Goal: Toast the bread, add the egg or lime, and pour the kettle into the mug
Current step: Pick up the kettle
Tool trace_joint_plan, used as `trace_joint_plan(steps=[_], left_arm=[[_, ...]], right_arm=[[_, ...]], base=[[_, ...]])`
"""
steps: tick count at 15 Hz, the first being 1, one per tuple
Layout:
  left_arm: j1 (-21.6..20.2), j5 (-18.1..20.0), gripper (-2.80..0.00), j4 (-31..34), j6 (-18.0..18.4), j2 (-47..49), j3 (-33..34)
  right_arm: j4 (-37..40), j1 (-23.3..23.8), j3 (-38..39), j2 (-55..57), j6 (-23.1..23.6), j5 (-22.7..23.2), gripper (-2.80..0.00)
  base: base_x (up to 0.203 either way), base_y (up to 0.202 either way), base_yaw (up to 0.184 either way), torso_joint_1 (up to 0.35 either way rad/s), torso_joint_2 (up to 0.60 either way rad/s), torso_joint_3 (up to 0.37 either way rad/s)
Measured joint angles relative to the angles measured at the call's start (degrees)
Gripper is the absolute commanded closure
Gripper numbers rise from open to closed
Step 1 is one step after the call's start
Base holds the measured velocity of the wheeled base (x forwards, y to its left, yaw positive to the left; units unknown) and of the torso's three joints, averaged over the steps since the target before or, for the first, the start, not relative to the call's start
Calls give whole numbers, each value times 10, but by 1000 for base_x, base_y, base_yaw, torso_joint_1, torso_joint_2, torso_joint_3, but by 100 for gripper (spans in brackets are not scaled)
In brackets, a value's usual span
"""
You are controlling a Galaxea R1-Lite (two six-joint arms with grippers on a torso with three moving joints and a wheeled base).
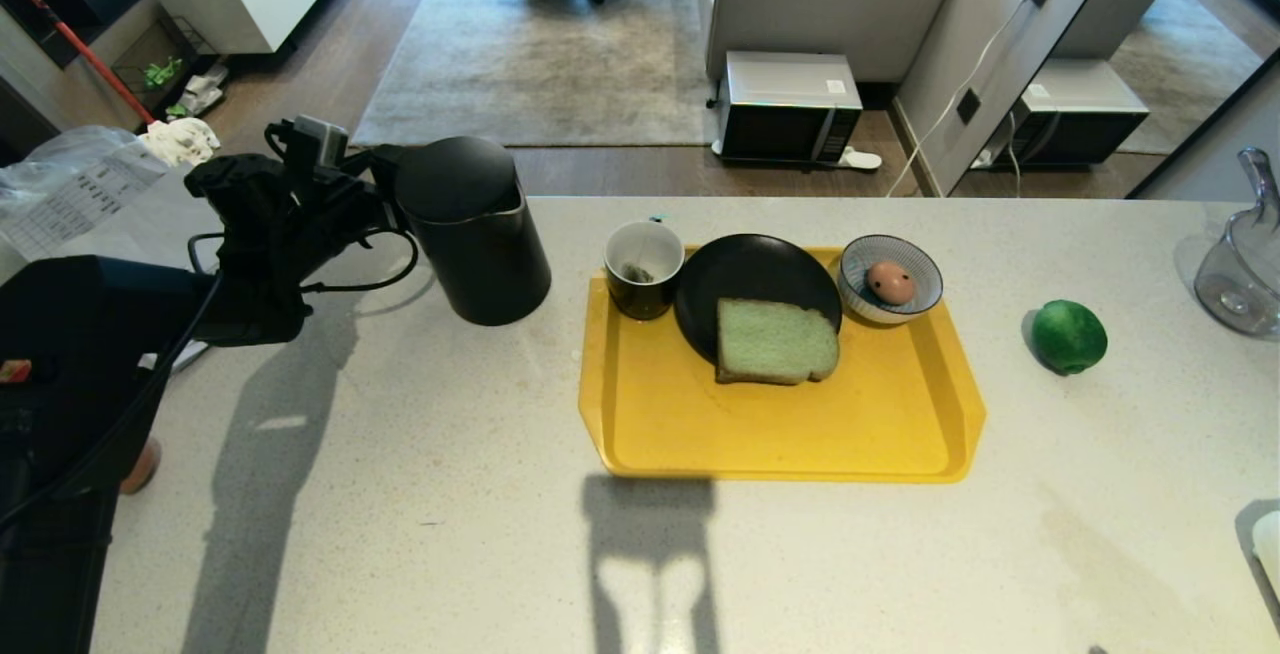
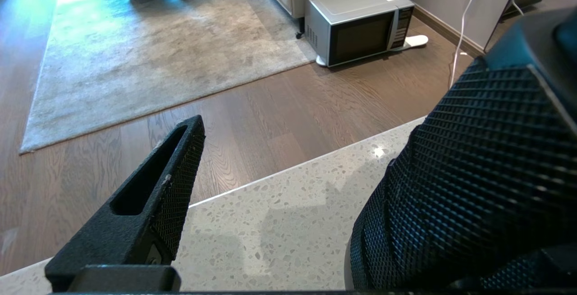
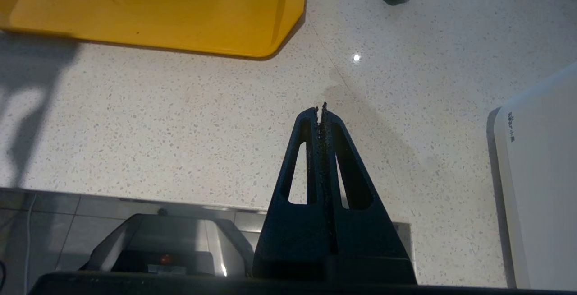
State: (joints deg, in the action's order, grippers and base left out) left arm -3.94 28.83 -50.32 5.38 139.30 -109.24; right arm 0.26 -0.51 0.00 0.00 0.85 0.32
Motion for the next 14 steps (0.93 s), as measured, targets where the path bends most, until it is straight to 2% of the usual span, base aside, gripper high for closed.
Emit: trace_joint_plan(steps=[13, 14], left_arm=[[1, 2, -280, -23, -6, 12, 0], [1, 2, 0, -23, -9, 12, 0]], right_arm=[[0, 0, 0, 0, 0, 0, 0], [0, 0, 0, 0, 0, 0, 0]], base=[[0, 0, 0, 0, 0, 0], [0, 0, 0, 0, 0, 0]])
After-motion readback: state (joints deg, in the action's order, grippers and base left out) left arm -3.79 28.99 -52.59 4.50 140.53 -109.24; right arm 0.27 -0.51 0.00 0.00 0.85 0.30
